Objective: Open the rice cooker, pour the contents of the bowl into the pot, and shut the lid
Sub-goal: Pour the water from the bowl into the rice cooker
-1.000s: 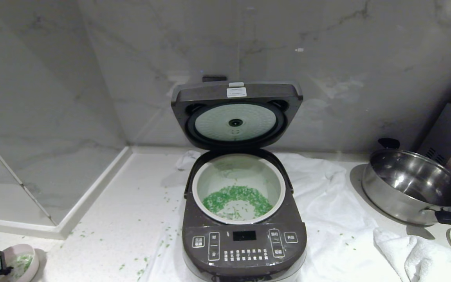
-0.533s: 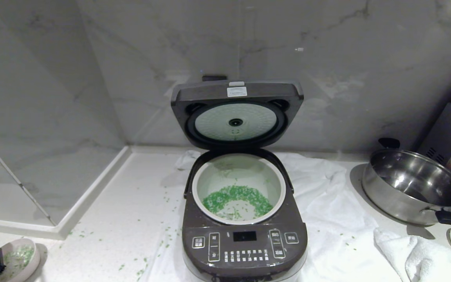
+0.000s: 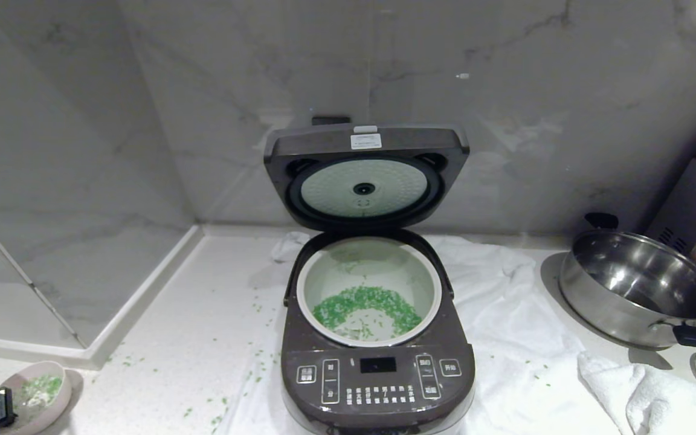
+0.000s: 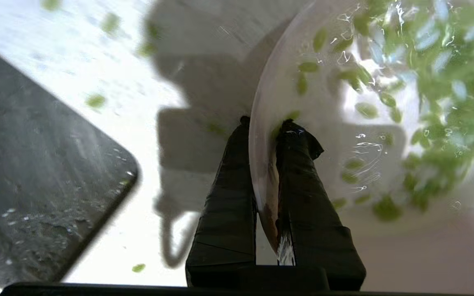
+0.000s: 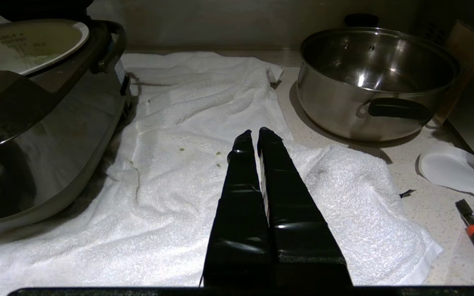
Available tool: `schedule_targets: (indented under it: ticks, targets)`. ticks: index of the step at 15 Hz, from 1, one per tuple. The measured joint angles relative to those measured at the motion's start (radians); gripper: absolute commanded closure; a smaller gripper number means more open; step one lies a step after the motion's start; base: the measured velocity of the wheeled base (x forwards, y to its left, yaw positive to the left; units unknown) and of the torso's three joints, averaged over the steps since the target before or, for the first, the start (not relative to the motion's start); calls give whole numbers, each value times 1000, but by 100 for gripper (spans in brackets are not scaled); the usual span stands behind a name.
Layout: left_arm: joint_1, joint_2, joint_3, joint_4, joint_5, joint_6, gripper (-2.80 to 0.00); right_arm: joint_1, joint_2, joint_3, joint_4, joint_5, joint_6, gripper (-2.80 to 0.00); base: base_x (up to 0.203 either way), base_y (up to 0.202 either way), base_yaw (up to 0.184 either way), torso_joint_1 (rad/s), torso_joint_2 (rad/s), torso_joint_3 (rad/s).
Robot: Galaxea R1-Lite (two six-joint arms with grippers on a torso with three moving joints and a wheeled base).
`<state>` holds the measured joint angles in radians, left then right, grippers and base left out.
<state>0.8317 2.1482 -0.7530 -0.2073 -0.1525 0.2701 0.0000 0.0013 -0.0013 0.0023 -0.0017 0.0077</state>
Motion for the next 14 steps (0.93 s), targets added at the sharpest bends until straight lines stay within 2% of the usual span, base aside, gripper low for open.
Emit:
schedule_targets:
  ticks: [4, 10, 14]
  targets:
    - [3, -23, 11, 61, -67, 9, 0, 0, 0, 0, 0, 0, 0, 0, 0, 0, 0, 0, 0, 0]
    - [8, -39, 13, 77, -113, 48, 0, 0, 0, -1, 3, 0, 0, 0, 0, 0, 0, 0, 0, 0]
    - [-11, -96, 22, 215, -216, 100, 0, 0, 0, -1, 3, 0, -1, 0, 0, 0, 0, 0, 0, 0]
